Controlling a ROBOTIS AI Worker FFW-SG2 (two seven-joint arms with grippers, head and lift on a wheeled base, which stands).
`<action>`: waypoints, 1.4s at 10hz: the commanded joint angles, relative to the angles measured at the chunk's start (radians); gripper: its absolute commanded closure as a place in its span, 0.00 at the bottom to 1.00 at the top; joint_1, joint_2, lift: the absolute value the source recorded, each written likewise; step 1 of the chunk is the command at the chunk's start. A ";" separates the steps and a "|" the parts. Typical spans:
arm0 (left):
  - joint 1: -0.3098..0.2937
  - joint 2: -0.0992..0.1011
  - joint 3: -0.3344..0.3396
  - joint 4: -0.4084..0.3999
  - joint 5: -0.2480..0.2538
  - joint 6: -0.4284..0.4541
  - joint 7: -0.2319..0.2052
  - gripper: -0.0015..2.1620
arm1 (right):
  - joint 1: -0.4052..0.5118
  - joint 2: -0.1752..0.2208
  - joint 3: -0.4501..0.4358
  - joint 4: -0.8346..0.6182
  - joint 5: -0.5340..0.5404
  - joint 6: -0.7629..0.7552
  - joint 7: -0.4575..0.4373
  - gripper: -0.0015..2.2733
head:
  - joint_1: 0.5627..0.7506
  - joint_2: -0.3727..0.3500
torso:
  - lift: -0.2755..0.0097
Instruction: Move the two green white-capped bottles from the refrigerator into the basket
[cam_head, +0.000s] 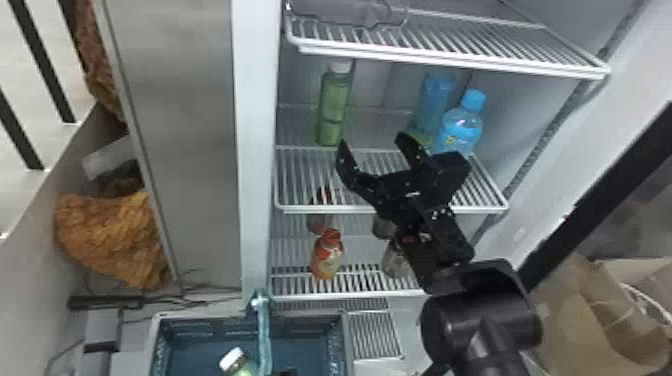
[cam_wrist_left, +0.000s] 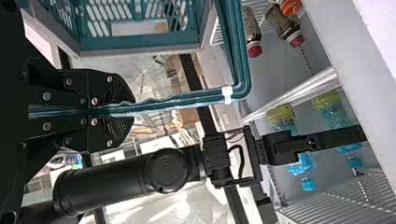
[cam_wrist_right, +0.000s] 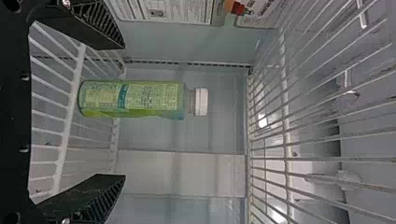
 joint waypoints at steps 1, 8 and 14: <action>-0.002 0.001 -0.008 0.006 0.012 -0.008 0.000 0.56 | -0.036 0.001 0.011 0.043 0.000 0.000 -0.007 0.02 | 0.70 0.22 | 0.95; -0.007 0.001 -0.022 0.011 0.020 -0.008 0.001 0.56 | -0.174 0.009 0.076 0.178 -0.012 -0.027 -0.056 0.02 | 0.70 0.26 | 0.95; -0.015 0.001 -0.026 0.011 0.026 -0.008 0.001 0.56 | -0.260 0.011 0.134 0.284 -0.036 -0.027 -0.086 0.02 | 0.70 0.28 | 0.95</action>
